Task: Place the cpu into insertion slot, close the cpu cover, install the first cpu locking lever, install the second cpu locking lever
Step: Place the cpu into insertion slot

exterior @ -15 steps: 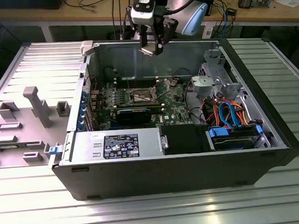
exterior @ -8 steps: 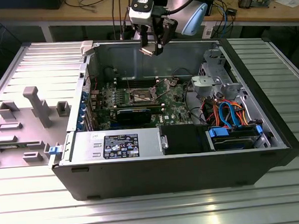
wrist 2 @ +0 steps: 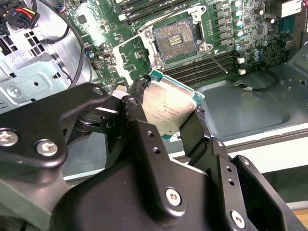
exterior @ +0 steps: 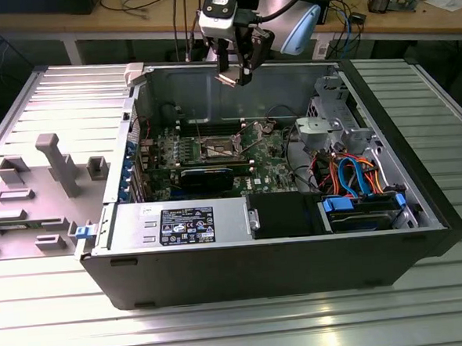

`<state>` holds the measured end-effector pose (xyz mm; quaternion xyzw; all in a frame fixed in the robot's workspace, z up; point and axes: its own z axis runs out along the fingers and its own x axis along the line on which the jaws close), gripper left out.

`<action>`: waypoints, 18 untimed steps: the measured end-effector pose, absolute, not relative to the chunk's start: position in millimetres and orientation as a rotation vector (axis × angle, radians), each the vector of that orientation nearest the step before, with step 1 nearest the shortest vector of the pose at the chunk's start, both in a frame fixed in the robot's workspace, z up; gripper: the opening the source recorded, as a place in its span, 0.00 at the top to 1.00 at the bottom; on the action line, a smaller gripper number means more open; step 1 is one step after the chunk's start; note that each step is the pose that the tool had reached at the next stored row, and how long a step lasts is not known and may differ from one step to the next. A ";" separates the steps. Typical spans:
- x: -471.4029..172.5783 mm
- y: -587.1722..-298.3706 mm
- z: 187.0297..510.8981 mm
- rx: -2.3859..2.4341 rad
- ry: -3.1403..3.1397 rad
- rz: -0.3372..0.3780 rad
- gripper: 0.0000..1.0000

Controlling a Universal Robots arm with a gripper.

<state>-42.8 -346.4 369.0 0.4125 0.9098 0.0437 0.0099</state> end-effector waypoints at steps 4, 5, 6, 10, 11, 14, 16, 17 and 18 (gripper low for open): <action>-42.8 -346.4 369.0 1.292 2.839 0.136 0.46; -42.8 -346.4 368.9 1.292 2.838 0.136 0.46; -42.7 -346.4 368.9 1.293 2.838 0.136 0.46; -42.8 -346.4 369.0 1.298 2.836 0.136 0.46; -42.8 -346.4 368.9 1.299 2.835 0.136 0.46; -42.8 -346.4 368.9 1.303 2.833 0.136 0.46; -42.8 -346.4 368.9 1.304 2.832 0.136 0.46; -42.7 -346.4 368.9 1.305 2.832 0.136 0.46; -42.7 -346.4 369.0 1.306 2.831 0.136 0.46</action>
